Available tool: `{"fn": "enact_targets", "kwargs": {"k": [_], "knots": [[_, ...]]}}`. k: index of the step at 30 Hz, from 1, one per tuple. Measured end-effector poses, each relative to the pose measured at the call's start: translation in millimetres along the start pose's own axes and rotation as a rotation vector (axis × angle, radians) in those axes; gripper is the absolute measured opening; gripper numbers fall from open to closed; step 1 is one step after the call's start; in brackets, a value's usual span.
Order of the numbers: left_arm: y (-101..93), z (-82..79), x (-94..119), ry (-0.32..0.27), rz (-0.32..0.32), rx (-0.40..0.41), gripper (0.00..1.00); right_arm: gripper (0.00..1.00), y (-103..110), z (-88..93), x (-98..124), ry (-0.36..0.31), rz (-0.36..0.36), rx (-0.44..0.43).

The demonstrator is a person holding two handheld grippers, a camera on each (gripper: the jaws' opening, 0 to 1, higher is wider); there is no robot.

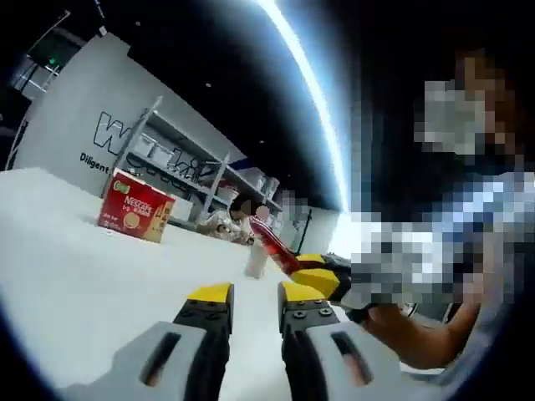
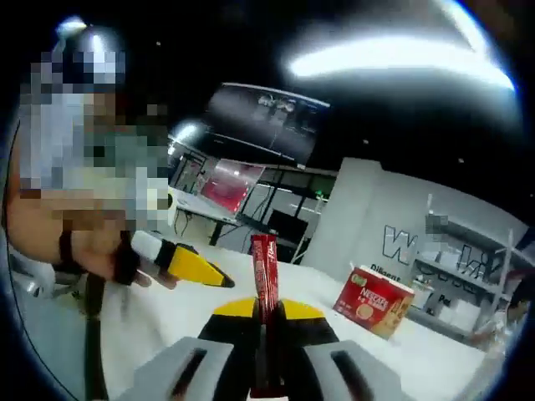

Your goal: Tear open the coffee pouch, take out the coffee, and pour the coffee from the pouch into the cup

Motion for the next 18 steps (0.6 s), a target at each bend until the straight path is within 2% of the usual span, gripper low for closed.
{"fn": "enact_targets", "kwargs": {"k": [2,5,11,18], "knots": [[-7.3,-8.0,0,-0.034,0.033,0.020,0.24,0.10,6,-8.0,4,-0.064,-0.004,0.031],[-20.5,-20.2,-1,-0.075,0.092,0.079,0.23,0.10,12,-12.1,10,-0.059,0.008,0.050],[-28.4,-23.2,-5,-0.082,0.106,0.077,0.22,0.10,25,-16.4,10,-0.080,-0.003,0.035],[-29.1,-20.1,-6,-0.061,0.100,0.111,0.16,0.10,32,-17.1,11,-0.057,0.016,0.099]]}}
Point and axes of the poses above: the point that each gripper's makers call its tool centre point, and the gripper's own axes: x roughly backward along the fingers, y roughly to its left, z roughly out of its underside, the point moved 5 cm from there along x, roughly backward along the fingers, and after that the axes turned 4 degrees about -x, right-handed, at the moved point
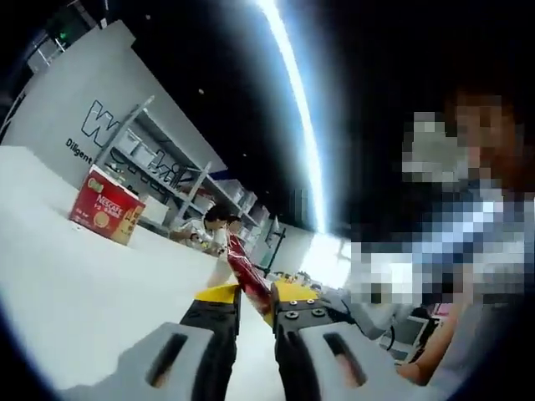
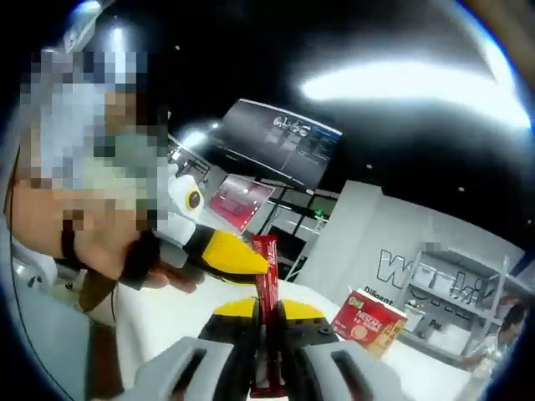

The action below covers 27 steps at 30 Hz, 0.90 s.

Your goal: Tear open the coffee pouch, take out the coffee, and pour the coffee from the pouch into the cup

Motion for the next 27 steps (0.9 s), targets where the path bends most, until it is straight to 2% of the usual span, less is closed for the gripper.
{"fn": "enact_targets", "kwargs": {"k": [2,5,6,10,14,16,21,27], "knots": [[0.3,1.0,-1,0.006,-0.002,0.034,0.14,0.10,0,-0.3,1,0.003,0.001,-0.003],[2.5,2.7,-1,0.017,-0.005,0.165,0.12,0.10,1,0.6,1,0.014,0.001,-0.008],[3.5,2.9,-1,0.017,-0.002,0.185,0.12,0.10,1,0.8,1,0.015,0.000,-0.009],[7.9,10.9,-3,0.060,-0.053,0.273,0.11,0.11,2,7.7,-1,0.068,0.000,-0.010],[6.9,15.9,-5,0.088,-0.103,0.286,0.10,0.14,3,16.8,-2,0.082,-0.006,-0.013],[7.6,18.9,-5,0.109,-0.123,0.337,0.09,0.15,4,18.7,-1,0.089,-0.006,-0.003],[8.9,22.0,-4,0.124,-0.141,0.372,0.09,0.16,10,20.5,-1,0.118,-0.005,0.065],[7.6,22.5,-3,0.121,-0.147,0.374,0.10,0.14,9,20.0,0,0.118,-0.001,0.054]]}}
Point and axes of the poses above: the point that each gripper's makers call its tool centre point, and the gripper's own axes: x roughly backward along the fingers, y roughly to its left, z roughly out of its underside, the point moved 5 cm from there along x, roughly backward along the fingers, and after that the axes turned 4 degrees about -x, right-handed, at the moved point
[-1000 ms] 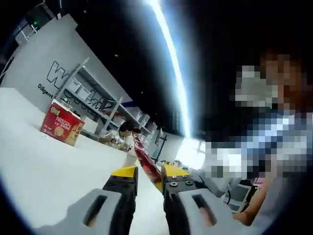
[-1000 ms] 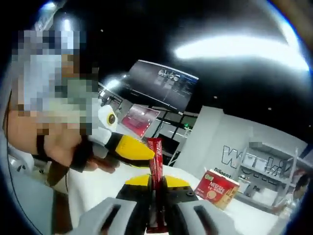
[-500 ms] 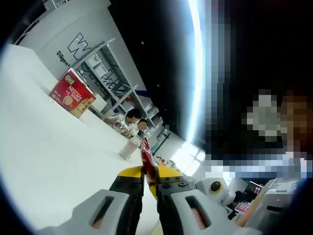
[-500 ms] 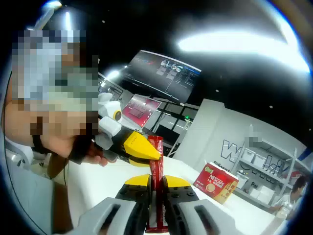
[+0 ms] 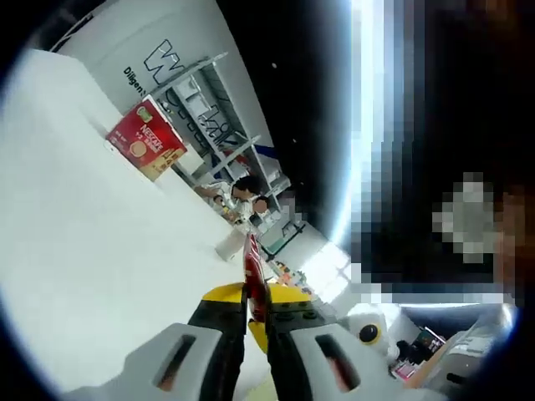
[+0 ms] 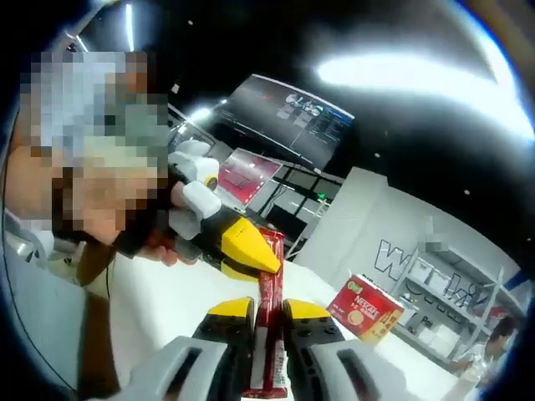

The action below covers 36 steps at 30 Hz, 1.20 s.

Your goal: Tear open the coffee pouch, take out the coffee, and pour the coffee from the pouch into the cup

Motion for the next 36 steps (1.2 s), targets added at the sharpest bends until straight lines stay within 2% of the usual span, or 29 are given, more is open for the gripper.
{"fn": "enact_targets", "kwargs": {"k": [1,6,8,9,11,13,15,16,18,19,22,25,27,28,30,32,33,34,35,36], "knots": [[-0.5,0.5,0,0.003,0.002,-0.010,0.10,0.11,0,0.2,0,-0.003,-0.007,-0.024],[-3.0,-1.0,5,-0.015,0.048,-0.101,0.12,0.08,-6,2.5,-1,-0.066,-0.125,-0.288],[-5.4,-2.6,6,-0.029,0.062,-0.154,0.15,0.08,-10,2.7,-2,-0.102,-0.203,-0.439],[-6.4,-4.2,7,-0.037,0.069,-0.182,0.18,0.08,-10,1.5,-2,-0.129,-0.278,-0.555],[-8.0,-6.6,8,-0.046,0.075,-0.198,0.27,0.08,-13,-2.6,-1,-0.200,-0.447,-0.837],[-15.1,-14.6,10,-0.089,0.138,-0.218,0.32,0.08,-17,-3.9,1,-0.256,-0.614,-1.088],[-20.6,-19.1,13,-0.111,0.173,-0.230,0.29,0.08,-25,-3.0,3,-0.324,-0.712,-1.252],[-26.4,-22.1,14,-0.126,0.211,-0.252,0.28,0.08,-24,-3.7,5,-0.337,-0.773,-1.298],[-34.9,-26.3,16,-0.168,0.283,-0.280,0.27,0.08,-23,-8.0,8,-0.373,-0.830,-1.345],[-38.6,-29.8,17,-0.207,0.331,-0.289,0.27,0.08,-20,-12.2,12,-0.391,-0.902,-1.386],[-49.9,-33.6,19,-0.226,0.457,-0.280,0.27,0.08,-11,-20.5,16,-0.420,-1.003,-1.430],[-62.6,-31.8,20,-0.200,0.575,-0.292,0.21,0.08,-5,-28.3,19,-0.455,-1.080,-1.495],[-70.5,-28.4,18,-0.184,0.627,-0.318,0.21,0.08,-1,-34.6,23,-0.486,-1.144,-1.541],[-74.1,-26.2,17,-0.174,0.652,-0.334,0.21,0.08,2,-38.8,27,-0.502,-1.199,-1.573],[-83.2,-23.1,16,-0.165,0.707,-0.344,0.20,0.08,7,-43.9,30,-0.514,-1.243,-1.591],[-90.1,-21.5,15,-0.155,0.724,-0.363,0.12,0.08,12,-45.6,30,-0.521,-1.241,-1.595],[-90.8,-22.6,14,-0.157,0.692,-0.392,0.11,0.09,12,-46.2,31,-0.529,-1.234,-1.593],[-91.0,-22.6,12,-0.149,0.666,-0.408,0.11,0.11,10,-45.4,30,-0.557,-1.185,-1.572],[-91.0,-21.0,12,-0.120,0.652,-0.419,0.11,0.15,10,-42.0,29,-0.547,-1.130,-1.529],[-89.1,-22.0,10,-0.122,0.616,-0.451,0.10,0.23,10,-38.6,31,-0.533,-1.097,-1.476]]}}
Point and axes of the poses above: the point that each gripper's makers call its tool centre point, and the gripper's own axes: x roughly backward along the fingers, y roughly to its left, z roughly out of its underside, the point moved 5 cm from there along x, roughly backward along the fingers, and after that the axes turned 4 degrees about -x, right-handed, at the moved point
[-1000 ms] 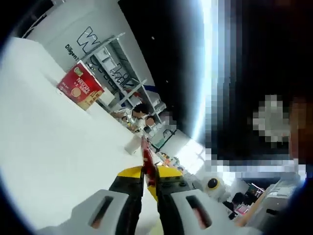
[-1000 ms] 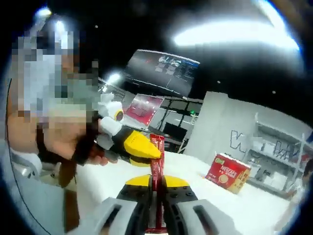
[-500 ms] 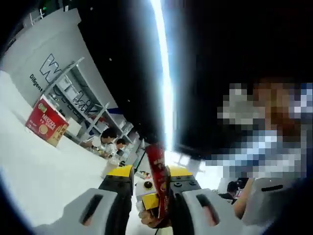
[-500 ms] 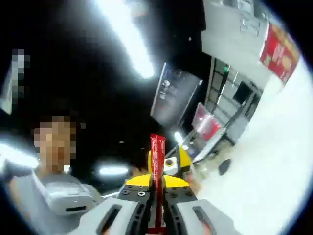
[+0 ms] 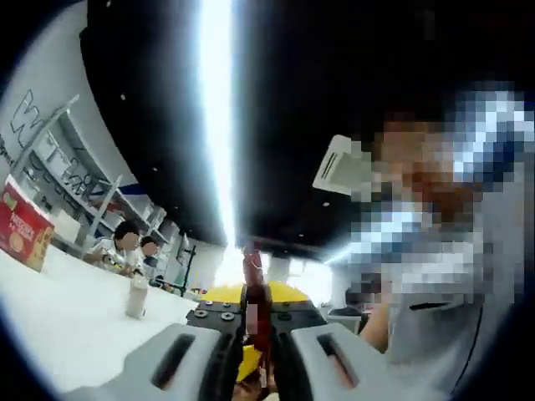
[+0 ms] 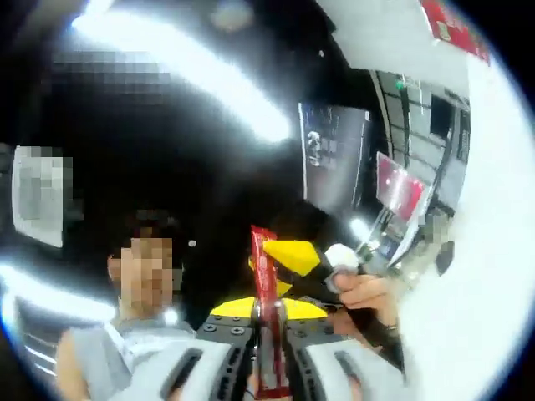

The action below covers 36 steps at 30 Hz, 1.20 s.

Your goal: Tear open the coffee pouch, take out the coffee, and pour the coffee from the pouch into the cup

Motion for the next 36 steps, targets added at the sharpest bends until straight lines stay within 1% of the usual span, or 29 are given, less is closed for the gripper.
{"fn": "enact_targets", "kwargs": {"k": [1,2,3,4,5,6,7,8,9,10,13,15,16,18,20,23,24,25,26,27,28,29,30,31,32,33,34,36], "knots": [[6.2,2.9,1,0.054,-0.066,-0.026,0.10,0.26,1,-0.7,3,0.004,0.030,0.036],[8.9,5.5,1,0.098,-0.090,0.011,0.10,0.26,-1,-2.2,8,0.015,0.089,0.075],[13.5,7.2,2,0.141,-0.133,0.012,0.10,0.26,-5,-5.2,13,0.042,0.180,0.156],[20.0,9.7,4,0.204,-0.188,-0.011,0.10,0.27,-4,-9.1,17,0.054,0.223,0.193],[22.5,12.0,5,0.271,-0.215,-0.039,0.10,0.27,-5,-15.8,21,0.059,0.251,0.212],[24.4,12.7,5,0.330,-0.246,-0.083,0.09,0.27,-2,-30.2,26,0.054,0.281,0.266],[23.5,13.6,3,0.386,-0.250,-0.108,0.09,0.27,0,-38.5,29,0.047,0.278,0.273],[21.5,14.2,1,0.440,-0.245,-0.129,0.09,0.26,8,-49.7,30,0.044,0.274,0.285],[19.9,14.1,-3,0.495,-0.251,-0.169,0.09,0.25,12,-57.8,29,0.047,0.280,0.317],[18.6,14.5,-5,0.526,-0.246,-0.181,0.09,0.25,14,-61.7,27,0.059,0.287,0.341],[13.3,17.1,-14,0.629,-0.220,-0.244,0.09,0.24,23,-69.4,14,0.159,0.335,0.433],[10.6,19.0,-20,0.674,-0.203,-0.281,0.09,0.23,24,-69.1,6,0.236,0.371,0.490],[10.5,19.4,-23,0.684,-0.207,-0.287,0.09,0.23,25,-67.7,2,0.266,0.377,0.515],[11.0,20.1,-26,0.699,-0.208,-0.295,0.09,0.14,26,-66.4,-3,0.313,0.413,0.569],[11.6,20.4,-26,0.709,-0.210,-0.294,0.10,0.09,25,-65.7,-3,0.335,0.441,0.612],[10.8,20.7,-25,0.699,-0.205,-0.277,0.10,0.08,28,-64.8,-5,0.355,0.444,0.644],[8.4,20.5,-27,0.659,-0.171,-0.272,0.10,0.07,29,-66.3,-5,0.356,0.444,0.643],[7.4,20.1,-28,0.631,-0.141,-0.276,0.11,0.07,31,-66.8,-5,0.354,0.439,0.615],[5.6,18.8,-28,0.583,-0.097,-0.284,0.13,0.07,33,-68.3,-6,0.342,0.427,0.590],[4.9,18.9,-27,0.532,-0.065,-0.270,0.17,0.06,37,-70.6,-8,0.312,0.405,0.570],[5.3,24.1,-25,0.519,-0.054,-0.195,0.26,0.06,41,-73.7,-11,0.281,0.370,0.537],[6.6,30.7,-23,0.519,-0.049,-0.132,0.34,0.06,45,-75.5,-12,0.269,0.345,0.504],[8.3,38.3,-21,0.529,-0.046,-0.106,0.31,0.06,45,-78.2,-11,0.266,0.346,0.503],[9.0,43.2,-19,0.525,-0.037,-0.108,0.23,0.06,45,-78.6,-12,0.273,0.352,0.507],[7.7,47.9,-18,0.529,-0.036,-0.115,0.11,0.06,43,-79.5,-11,0.293,0.376,0.541],[7.8,50.3,-18,0.520,-0.050,-0.110,0.10,0.07,42,-78.0,-10,0.313,0.382,0.554],[7.2,51.7,-18,0.513,-0.054,-0.104,0.09,0.07,44,-76.5,-11,0.324,0.363,0.572],[6.0,51.8,-18,0.504,-0.055,-0.095,0.08,0.10,45,-78.3,-9,0.305,0.359,0.582]]}}
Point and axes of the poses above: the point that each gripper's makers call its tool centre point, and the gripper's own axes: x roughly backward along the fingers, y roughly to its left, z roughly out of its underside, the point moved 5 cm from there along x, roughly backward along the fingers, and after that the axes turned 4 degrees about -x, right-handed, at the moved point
